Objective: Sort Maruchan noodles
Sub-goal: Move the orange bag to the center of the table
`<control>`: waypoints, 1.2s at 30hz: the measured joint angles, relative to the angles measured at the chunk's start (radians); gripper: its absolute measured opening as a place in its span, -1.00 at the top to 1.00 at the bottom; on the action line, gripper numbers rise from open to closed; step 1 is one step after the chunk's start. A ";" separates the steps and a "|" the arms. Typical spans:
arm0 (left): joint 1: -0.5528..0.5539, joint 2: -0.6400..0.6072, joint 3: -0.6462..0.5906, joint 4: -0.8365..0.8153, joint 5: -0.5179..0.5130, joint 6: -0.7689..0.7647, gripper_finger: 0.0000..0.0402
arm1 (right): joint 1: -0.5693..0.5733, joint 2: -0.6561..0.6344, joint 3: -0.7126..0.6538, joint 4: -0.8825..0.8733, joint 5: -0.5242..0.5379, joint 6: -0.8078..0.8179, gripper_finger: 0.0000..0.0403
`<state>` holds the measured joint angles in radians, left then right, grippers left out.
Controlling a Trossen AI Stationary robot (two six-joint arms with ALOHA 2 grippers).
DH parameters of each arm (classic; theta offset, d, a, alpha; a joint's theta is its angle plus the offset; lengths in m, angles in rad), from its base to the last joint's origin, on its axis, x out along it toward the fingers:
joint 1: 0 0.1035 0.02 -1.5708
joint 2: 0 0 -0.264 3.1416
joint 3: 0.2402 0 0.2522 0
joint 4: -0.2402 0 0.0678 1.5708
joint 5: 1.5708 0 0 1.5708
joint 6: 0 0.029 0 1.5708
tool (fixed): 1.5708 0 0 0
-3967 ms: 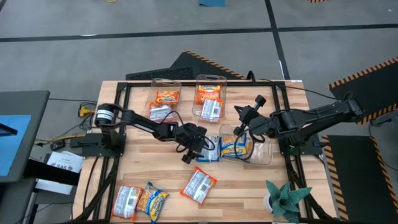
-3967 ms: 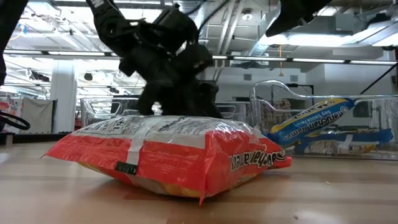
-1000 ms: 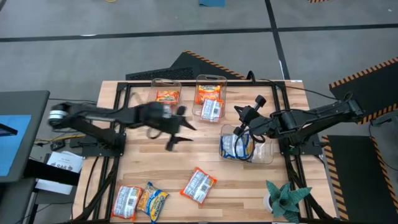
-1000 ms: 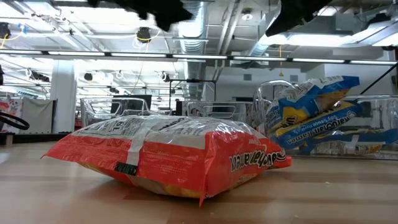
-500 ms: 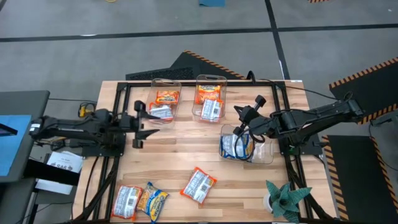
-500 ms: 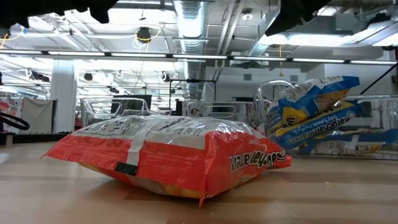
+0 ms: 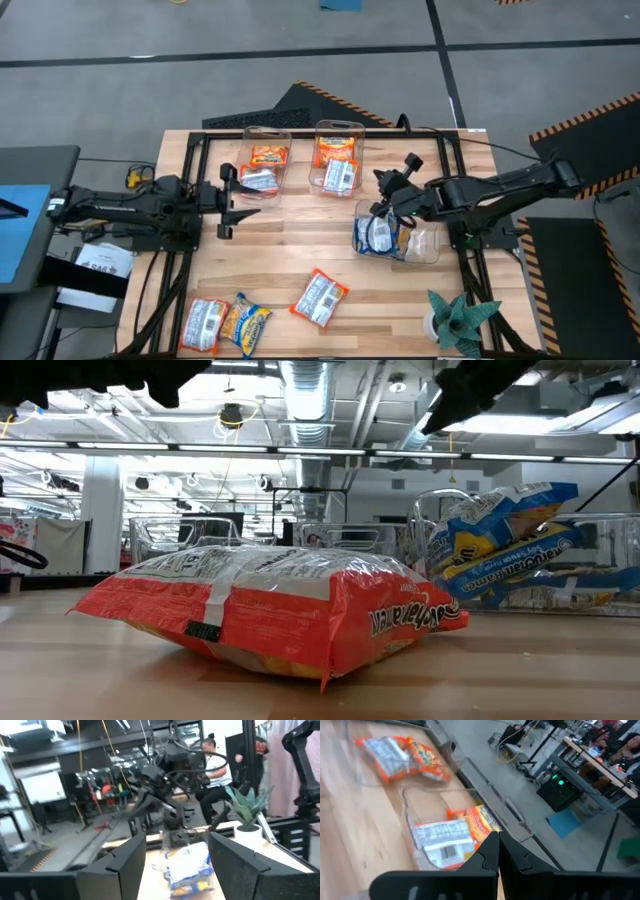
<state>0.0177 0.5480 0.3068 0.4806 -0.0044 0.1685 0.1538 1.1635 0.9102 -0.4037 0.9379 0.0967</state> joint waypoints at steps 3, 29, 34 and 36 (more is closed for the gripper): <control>0.000 0.058 0.029 -0.039 0.068 -0.052 -0.01 | -0.019 0.025 0.003 0.034 0.000 -0.016 0.89; -0.190 1.230 0.747 -0.521 0.778 0.327 0.94 | -0.030 0.052 0.002 0.065 0.002 -0.082 0.89; -0.206 1.316 0.756 -0.339 0.771 0.317 1.00 | -0.030 0.052 0.002 0.062 0.002 -0.079 0.89; -0.208 1.350 0.749 -0.204 0.709 0.249 1.00 | -0.030 0.052 0.002 0.066 0.002 -0.079 0.89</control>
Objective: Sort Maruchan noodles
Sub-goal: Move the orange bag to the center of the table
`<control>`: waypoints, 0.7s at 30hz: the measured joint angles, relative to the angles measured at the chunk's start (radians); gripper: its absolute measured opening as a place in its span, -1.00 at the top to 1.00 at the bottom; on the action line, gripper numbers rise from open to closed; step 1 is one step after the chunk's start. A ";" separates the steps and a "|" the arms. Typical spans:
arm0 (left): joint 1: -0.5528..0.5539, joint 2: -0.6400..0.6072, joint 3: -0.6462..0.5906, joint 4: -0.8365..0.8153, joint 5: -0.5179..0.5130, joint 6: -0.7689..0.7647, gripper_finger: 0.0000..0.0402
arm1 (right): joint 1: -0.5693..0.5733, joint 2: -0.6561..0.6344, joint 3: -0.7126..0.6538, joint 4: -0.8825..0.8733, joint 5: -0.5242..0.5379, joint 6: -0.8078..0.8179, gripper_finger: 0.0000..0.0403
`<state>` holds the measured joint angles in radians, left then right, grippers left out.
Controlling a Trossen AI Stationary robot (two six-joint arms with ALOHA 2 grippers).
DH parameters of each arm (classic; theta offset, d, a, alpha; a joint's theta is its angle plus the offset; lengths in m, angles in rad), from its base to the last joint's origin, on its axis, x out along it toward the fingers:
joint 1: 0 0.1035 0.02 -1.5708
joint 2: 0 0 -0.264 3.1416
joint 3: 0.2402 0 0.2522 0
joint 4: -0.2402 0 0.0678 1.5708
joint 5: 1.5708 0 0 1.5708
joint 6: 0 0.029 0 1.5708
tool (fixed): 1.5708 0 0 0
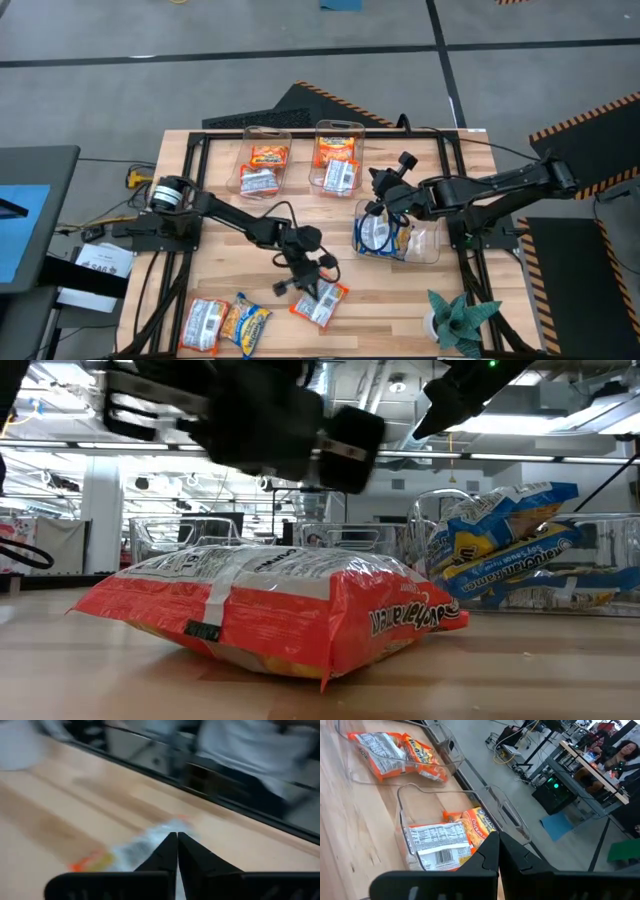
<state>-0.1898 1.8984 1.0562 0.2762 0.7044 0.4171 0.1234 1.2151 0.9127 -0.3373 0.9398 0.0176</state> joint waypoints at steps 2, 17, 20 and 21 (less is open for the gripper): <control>0.000 0.040 0.002 0.113 -0.054 -0.064 1.00 | 0.000 0.000 0.000 0.001 0.000 0.001 0.89; -0.005 0.197 0.000 0.281 0.141 -0.307 1.00 | 0.000 0.000 0.000 0.003 0.000 0.009 0.89; 0.014 0.201 -0.001 0.263 0.144 -0.298 1.00 | 0.000 0.000 0.000 0.005 0.000 0.009 0.89; 0.021 0.199 0.001 0.243 0.132 -0.282 1.00 | 0.000 0.000 0.000 0.005 0.000 0.008 0.89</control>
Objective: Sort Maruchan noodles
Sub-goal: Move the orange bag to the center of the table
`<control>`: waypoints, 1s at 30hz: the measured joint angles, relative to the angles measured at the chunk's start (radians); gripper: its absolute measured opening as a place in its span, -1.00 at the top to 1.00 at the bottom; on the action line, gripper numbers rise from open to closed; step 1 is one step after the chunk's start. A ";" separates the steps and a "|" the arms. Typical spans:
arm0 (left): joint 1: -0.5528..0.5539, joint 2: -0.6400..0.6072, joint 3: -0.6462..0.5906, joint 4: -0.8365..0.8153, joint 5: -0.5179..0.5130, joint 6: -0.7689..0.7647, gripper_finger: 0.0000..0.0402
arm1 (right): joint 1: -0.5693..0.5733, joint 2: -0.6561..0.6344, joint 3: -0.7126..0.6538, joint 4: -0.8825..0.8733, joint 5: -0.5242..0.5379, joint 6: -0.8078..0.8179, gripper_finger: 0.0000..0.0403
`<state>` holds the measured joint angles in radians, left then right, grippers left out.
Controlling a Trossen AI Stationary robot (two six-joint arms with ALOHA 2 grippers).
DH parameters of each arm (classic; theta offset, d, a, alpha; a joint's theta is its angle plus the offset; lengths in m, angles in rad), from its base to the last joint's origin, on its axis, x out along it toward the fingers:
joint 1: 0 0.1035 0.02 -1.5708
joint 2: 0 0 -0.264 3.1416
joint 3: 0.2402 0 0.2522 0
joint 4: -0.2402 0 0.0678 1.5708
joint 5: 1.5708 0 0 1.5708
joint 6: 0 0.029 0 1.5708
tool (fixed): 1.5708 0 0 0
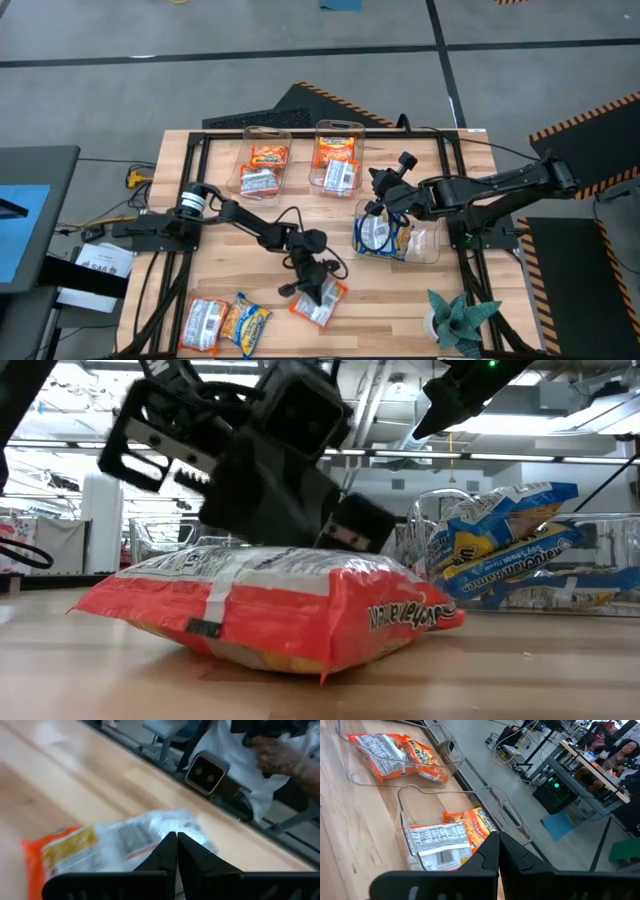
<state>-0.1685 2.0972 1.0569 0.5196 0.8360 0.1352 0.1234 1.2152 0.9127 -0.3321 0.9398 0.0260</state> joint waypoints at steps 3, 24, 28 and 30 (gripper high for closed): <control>0.023 -0.002 0.000 -0.083 -0.026 0.042 1.00 | -0.002 0.000 0.000 0.000 0.000 0.000 0.89; 0.150 -0.253 -0.051 -0.722 -0.535 0.198 1.00 | -0.001 0.000 0.000 -0.011 0.000 0.000 0.89; 0.175 -0.336 -0.133 -0.720 -0.637 0.175 1.00 | -0.001 0.000 0.000 -0.011 0.000 0.000 0.89; 0.189 -0.374 -0.178 -0.709 -0.680 0.160 1.00 | -0.001 0.000 0.000 -0.011 0.000 0.000 0.89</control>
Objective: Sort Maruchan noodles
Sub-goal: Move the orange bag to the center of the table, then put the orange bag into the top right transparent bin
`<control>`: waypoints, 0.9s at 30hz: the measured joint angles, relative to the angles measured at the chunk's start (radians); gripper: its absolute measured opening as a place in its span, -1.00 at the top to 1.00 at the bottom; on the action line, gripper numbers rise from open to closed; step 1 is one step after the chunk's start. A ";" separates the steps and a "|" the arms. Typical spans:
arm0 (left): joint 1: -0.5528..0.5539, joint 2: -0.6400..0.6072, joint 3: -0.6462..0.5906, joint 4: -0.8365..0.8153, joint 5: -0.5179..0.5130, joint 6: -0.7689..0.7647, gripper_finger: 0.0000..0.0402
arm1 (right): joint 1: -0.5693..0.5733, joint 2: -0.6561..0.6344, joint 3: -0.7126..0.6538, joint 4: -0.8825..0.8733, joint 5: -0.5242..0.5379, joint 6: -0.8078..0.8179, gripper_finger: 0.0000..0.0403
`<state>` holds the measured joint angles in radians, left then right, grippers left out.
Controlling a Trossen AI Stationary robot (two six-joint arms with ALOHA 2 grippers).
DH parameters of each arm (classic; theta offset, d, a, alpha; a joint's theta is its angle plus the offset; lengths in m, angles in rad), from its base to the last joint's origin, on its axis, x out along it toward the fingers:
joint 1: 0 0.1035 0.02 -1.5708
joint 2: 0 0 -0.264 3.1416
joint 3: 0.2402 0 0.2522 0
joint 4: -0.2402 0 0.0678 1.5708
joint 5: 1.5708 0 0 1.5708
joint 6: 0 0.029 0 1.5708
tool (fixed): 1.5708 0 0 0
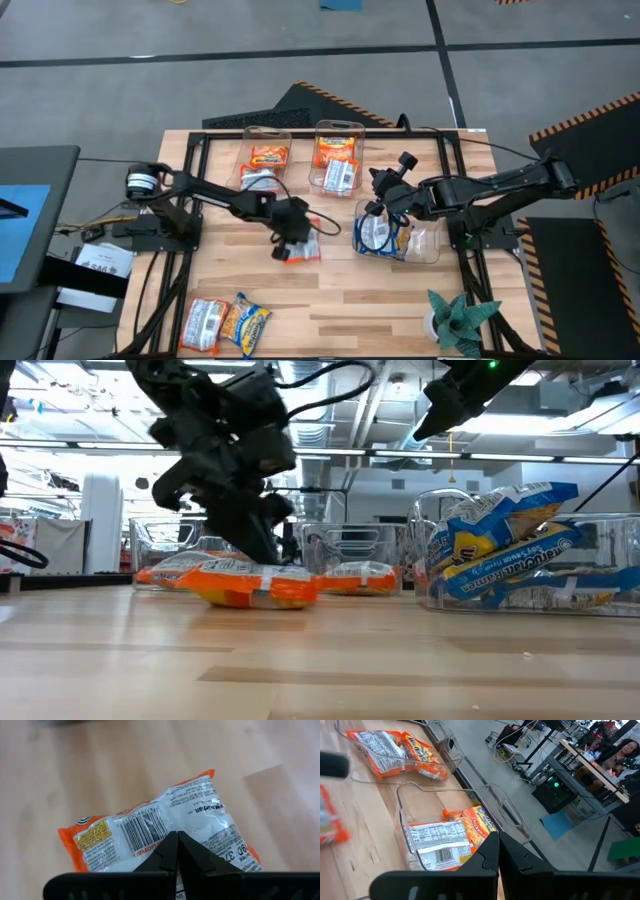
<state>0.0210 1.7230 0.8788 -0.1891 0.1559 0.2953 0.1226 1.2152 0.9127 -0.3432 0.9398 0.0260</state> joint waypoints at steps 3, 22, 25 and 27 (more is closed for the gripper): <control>0.026 -0.064 -0.057 -0.009 -0.048 -0.030 1.00 | 0.000 0.000 0.000 0.002 0.000 0.000 0.89; -0.136 -0.350 -0.089 -0.160 -0.179 -0.236 0.87 | 0.000 0.000 0.000 0.001 0.000 0.000 0.89; -0.171 -0.401 -0.089 -0.251 -0.197 -0.305 0.70 | 0.000 0.000 0.000 0.003 0.000 0.000 0.89; -0.192 -0.429 -0.089 -0.306 -0.239 -0.362 0.57 | 0.000 0.000 0.000 0.004 0.000 0.000 0.89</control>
<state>-0.1714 1.2939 0.7902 -0.4950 -0.0828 -0.0667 0.1226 1.2148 0.9131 -0.3394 0.9397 0.0265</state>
